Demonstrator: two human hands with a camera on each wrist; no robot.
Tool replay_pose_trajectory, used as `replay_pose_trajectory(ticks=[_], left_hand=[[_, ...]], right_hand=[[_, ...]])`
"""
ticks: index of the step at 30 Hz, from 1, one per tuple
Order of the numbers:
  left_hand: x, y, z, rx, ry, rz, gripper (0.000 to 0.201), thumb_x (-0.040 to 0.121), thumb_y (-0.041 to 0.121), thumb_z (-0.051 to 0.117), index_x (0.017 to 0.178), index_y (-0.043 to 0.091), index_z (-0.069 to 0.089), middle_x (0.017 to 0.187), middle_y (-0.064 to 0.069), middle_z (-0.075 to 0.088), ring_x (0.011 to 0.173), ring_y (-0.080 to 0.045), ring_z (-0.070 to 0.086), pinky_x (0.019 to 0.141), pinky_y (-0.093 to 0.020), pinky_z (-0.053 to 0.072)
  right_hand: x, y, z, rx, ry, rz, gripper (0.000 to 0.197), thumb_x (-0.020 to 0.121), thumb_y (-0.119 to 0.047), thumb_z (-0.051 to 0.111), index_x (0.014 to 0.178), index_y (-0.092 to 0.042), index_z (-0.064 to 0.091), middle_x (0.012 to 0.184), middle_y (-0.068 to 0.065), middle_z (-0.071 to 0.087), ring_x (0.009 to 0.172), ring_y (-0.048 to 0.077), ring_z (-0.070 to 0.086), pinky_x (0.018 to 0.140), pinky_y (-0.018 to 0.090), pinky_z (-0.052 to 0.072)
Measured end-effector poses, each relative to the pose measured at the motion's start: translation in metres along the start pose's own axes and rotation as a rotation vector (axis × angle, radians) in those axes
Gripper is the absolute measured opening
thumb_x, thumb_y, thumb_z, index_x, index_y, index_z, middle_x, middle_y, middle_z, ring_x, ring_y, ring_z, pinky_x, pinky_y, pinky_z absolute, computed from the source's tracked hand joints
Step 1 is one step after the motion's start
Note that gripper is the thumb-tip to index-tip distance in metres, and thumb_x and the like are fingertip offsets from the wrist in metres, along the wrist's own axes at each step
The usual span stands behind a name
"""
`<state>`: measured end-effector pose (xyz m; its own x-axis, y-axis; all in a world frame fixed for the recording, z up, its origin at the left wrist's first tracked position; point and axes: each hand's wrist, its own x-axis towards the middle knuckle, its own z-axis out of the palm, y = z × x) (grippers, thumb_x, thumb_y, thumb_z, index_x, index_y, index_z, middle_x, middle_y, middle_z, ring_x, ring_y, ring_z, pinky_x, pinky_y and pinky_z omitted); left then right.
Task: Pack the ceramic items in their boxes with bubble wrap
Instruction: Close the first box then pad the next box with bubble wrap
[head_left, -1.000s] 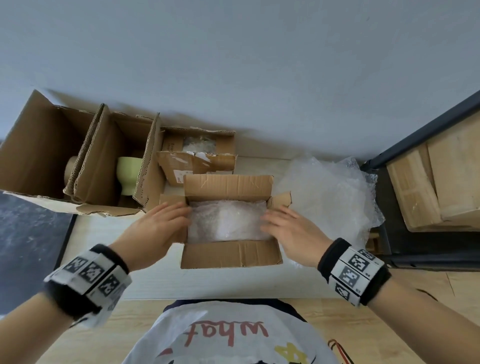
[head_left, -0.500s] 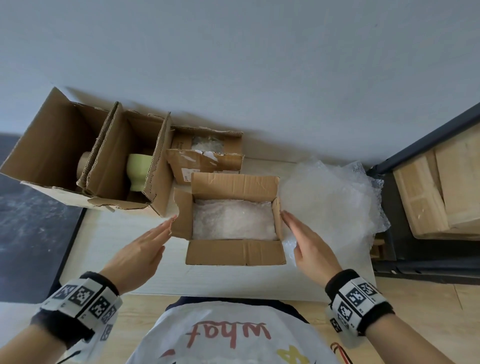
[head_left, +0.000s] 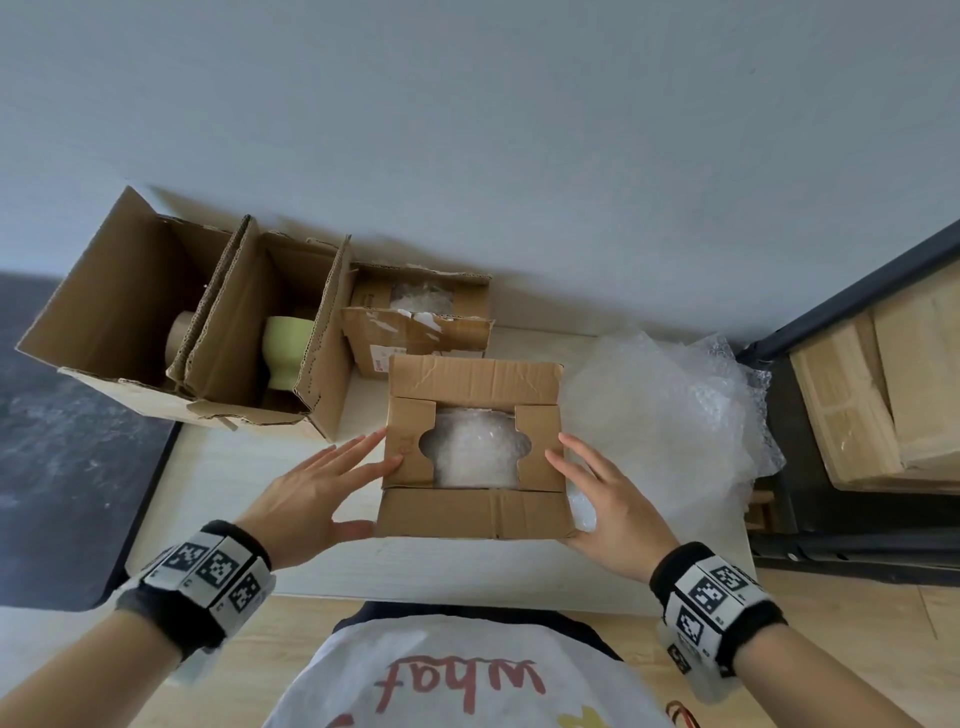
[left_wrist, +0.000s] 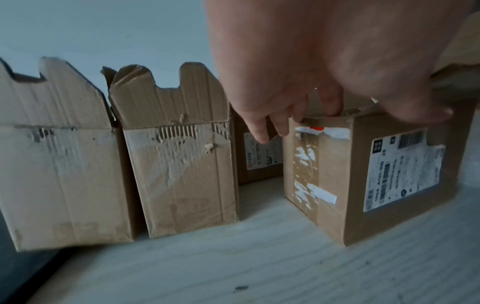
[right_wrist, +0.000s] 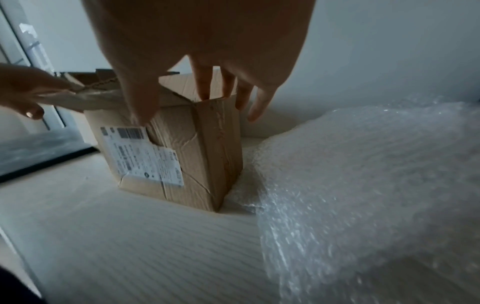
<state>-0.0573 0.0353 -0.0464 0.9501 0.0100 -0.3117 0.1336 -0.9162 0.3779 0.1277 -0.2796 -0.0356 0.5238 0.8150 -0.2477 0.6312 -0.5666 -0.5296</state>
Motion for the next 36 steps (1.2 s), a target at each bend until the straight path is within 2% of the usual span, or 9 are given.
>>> replay_pose_trajectory(ticks=[5, 8, 11, 14, 17, 20, 25, 31, 36], left_hand=[[0.006, 0.015, -0.008, -0.259, 0.215, -0.089, 0.031, 0.088, 0.046, 0.055, 0.114, 0.034, 0.066, 0.144, 0.021, 0.036, 0.128, -0.008, 0.044, 0.096, -0.03, 0.044], [0.017, 0.021, -0.006, -0.399, 0.358, -0.195, 0.014, 0.081, 0.022, 0.073, 0.096, 0.021, 0.071, 0.13, 0.011, 0.057, 0.105, -0.018, 0.063, 0.082, -0.024, 0.046], [0.026, 0.019, -0.006, -0.632, 0.324, -0.306, 0.052, 0.075, 0.017, 0.078, 0.123, 0.017, 0.055, 0.128, 0.002, 0.057, 0.109, -0.015, 0.057, 0.089, -0.022, 0.044], [0.037, 0.013, -0.018, -0.778, 0.177, -0.346, 0.102, 0.07, 0.012, 0.081, 0.148, 0.027, 0.016, 0.15, 0.0, 0.031, 0.121, -0.016, 0.045, 0.099, -0.031, 0.041], [0.052, 0.013, -0.037, -0.803, 0.005, -0.279, 0.135, 0.067, 0.007, 0.083, 0.136, 0.057, -0.021, 0.158, 0.006, 0.009, 0.132, -0.022, 0.038, 0.105, -0.036, 0.037], [0.065, 0.016, -0.047, -0.75, -0.062, -0.25, 0.14, 0.064, 0.002, 0.084, 0.133, 0.059, -0.025, 0.158, -0.001, 0.01, 0.137, -0.023, 0.034, 0.107, -0.037, 0.036], [0.054, 0.014, -0.046, -0.625, 0.055, -0.243, 0.099, 0.07, 0.013, 0.082, 0.138, 0.042, 0.016, 0.151, 0.002, 0.029, 0.117, -0.016, 0.052, 0.098, -0.031, 0.047], [0.03, 0.022, -0.018, -0.64, 0.054, -0.305, 0.044, 0.095, 0.023, 0.053, 0.117, 0.059, 0.04, 0.115, 0.005, 0.065, 0.091, -0.015, 0.067, 0.081, -0.036, 0.056], [0.023, 0.031, -0.003, -0.695, 0.127, -0.369, 0.048, 0.098, 0.022, 0.047, 0.119, 0.063, 0.037, 0.108, -0.002, 0.067, 0.079, -0.026, 0.063, 0.081, -0.041, 0.052]], right_hand=[[0.015, -0.004, -0.009, 0.089, 0.138, 0.038, 0.056, 0.088, -0.043, 0.06, 0.136, -0.018, 0.047, 0.136, -0.01, 0.044, 0.126, 0.005, 0.04, 0.1, 0.018, 0.034], [0.025, -0.007, -0.012, 0.097, 0.155, 0.073, 0.058, 0.087, -0.035, 0.065, 0.137, -0.017, 0.043, 0.126, -0.005, 0.048, 0.117, 0.009, 0.047, 0.088, 0.014, 0.038], [0.032, -0.007, -0.011, 0.128, 0.171, 0.109, 0.074, 0.08, -0.029, 0.074, 0.141, -0.016, 0.035, 0.125, -0.001, 0.047, 0.114, 0.013, 0.05, 0.085, 0.016, 0.041], [0.042, -0.002, -0.015, 0.245, 0.149, 0.214, 0.103, 0.07, -0.028, 0.082, 0.148, -0.015, 0.016, 0.148, 0.001, 0.029, 0.136, 0.014, 0.031, 0.106, 0.02, 0.027], [0.057, 0.002, -0.023, 0.359, 0.047, 0.283, 0.131, 0.06, -0.026, 0.089, 0.151, -0.02, -0.004, 0.158, -0.002, 0.006, 0.144, 0.012, 0.01, 0.116, 0.029, 0.017], [0.064, 0.003, -0.028, 0.496, -0.022, 0.277, 0.139, 0.056, -0.016, 0.091, 0.15, -0.026, -0.011, 0.158, -0.002, 0.013, 0.143, 0.01, 0.013, 0.114, 0.03, 0.02], [0.055, 0.004, -0.02, 0.587, 0.075, 0.258, 0.105, 0.06, -0.009, 0.088, 0.14, -0.035, 0.025, 0.141, -0.003, 0.039, 0.133, 0.013, 0.035, 0.106, 0.032, 0.035], [0.039, 0.002, -0.005, 0.598, 0.077, 0.209, 0.046, 0.082, -0.018, 0.073, 0.116, -0.037, 0.05, 0.127, -0.012, 0.05, 0.12, 0.02, 0.052, 0.099, 0.032, 0.046], [0.029, 0.001, 0.001, 0.585, -0.013, 0.241, 0.074, 0.071, -0.039, 0.078, 0.135, -0.035, 0.042, 0.135, -0.018, 0.041, 0.125, 0.006, 0.041, 0.102, 0.023, 0.04]])
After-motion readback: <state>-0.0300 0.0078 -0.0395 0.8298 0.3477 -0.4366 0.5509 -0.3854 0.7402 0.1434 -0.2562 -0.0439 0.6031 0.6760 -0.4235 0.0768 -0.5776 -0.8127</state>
